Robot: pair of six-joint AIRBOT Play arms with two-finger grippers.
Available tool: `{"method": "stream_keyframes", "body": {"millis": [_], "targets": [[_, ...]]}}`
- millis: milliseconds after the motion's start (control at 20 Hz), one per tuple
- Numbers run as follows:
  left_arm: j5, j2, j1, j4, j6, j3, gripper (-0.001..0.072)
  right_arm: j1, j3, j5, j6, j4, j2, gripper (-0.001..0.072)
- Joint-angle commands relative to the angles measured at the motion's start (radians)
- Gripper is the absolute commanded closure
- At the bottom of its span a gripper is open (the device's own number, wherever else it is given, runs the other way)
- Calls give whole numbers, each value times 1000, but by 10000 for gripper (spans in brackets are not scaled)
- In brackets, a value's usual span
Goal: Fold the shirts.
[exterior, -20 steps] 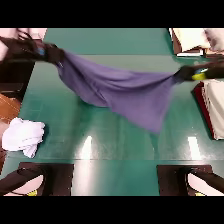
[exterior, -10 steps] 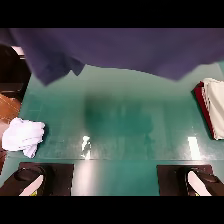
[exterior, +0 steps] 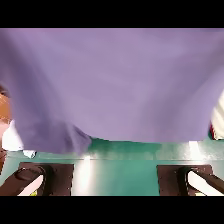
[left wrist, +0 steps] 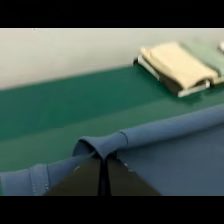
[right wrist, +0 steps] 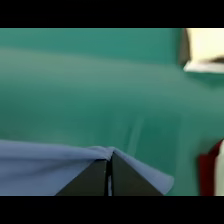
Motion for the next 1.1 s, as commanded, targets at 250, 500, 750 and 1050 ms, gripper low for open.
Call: {"method": "stream_keyframes", "body": {"millis": [250, 500, 750, 1050], "targets": [[150, -366, 0, -3, 82, -546, 683, 130, -356, -62, 15, 11, -420, 697], [463, -569, 0, 40, 88, -454, 682, 119, -245, -211, 15, 14, -562, 696], [422, -587, 21, 54, 77, -316, 210, 94, -69, -177, 15, 26, -584, 260], [-16, -559, 238, -112, 102, -290, 210, -26, -353, -63, -70, 170, -377, 282]]}}
